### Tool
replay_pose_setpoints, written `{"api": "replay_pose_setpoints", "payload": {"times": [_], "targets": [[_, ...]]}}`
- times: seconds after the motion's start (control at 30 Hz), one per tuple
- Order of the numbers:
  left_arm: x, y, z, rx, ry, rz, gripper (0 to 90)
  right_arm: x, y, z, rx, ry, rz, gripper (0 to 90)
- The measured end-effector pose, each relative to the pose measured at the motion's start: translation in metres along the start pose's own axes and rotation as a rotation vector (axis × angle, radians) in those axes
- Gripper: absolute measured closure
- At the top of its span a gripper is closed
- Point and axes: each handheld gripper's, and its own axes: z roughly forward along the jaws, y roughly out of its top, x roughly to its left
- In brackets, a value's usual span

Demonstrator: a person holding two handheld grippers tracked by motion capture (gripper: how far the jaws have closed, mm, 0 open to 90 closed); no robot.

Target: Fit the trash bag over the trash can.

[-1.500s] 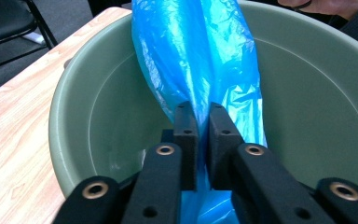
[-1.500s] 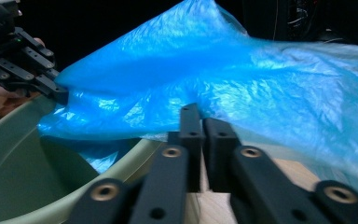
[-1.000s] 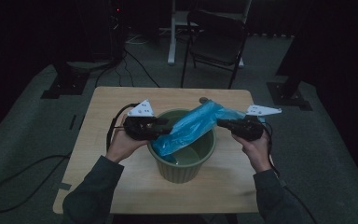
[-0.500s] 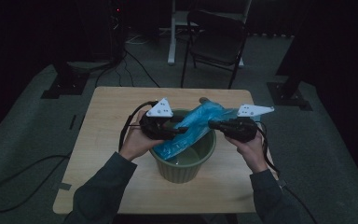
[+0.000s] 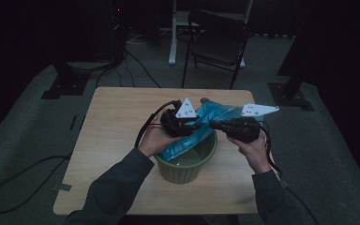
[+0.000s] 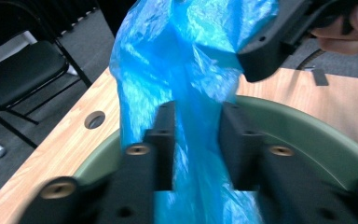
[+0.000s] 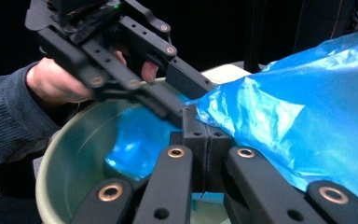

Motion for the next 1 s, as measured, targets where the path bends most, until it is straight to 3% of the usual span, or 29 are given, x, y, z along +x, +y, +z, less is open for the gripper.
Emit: {"api": "replay_pose_setpoints", "payload": {"times": [0.07,0.13,0.27,0.43,0.83,1.0], "targets": [[-0.001,0.001,0.001,-0.001,-0.008,0.005,85.7,0.001,0.000,0.000,0.007,0.005,-0.006,90.0],[-0.002,0.000,0.000,0.000,-0.011,0.007,89.7,0.001,-0.001,-0.001,0.010,0.005,-0.009,89.5],[-0.002,-0.002,-0.005,-0.007,-0.011,0.013,90.0,0.000,-0.002,-0.003,0.006,0.009,-0.007,88.9],[-0.003,-0.011,-0.014,-0.017,-0.006,0.005,90.0,-0.001,-0.003,-0.007,0.005,0.014,-0.007,80.9],[0.004,-0.047,-0.041,-0.036,0.017,-0.071,90.0,-0.005,-0.012,-0.004,0.030,-0.009,0.015,71.9],[0.001,-0.053,-0.047,-0.035,0.015,-0.062,90.0,-0.006,-0.012,-0.003,0.031,-0.024,0.016,69.2]]}}
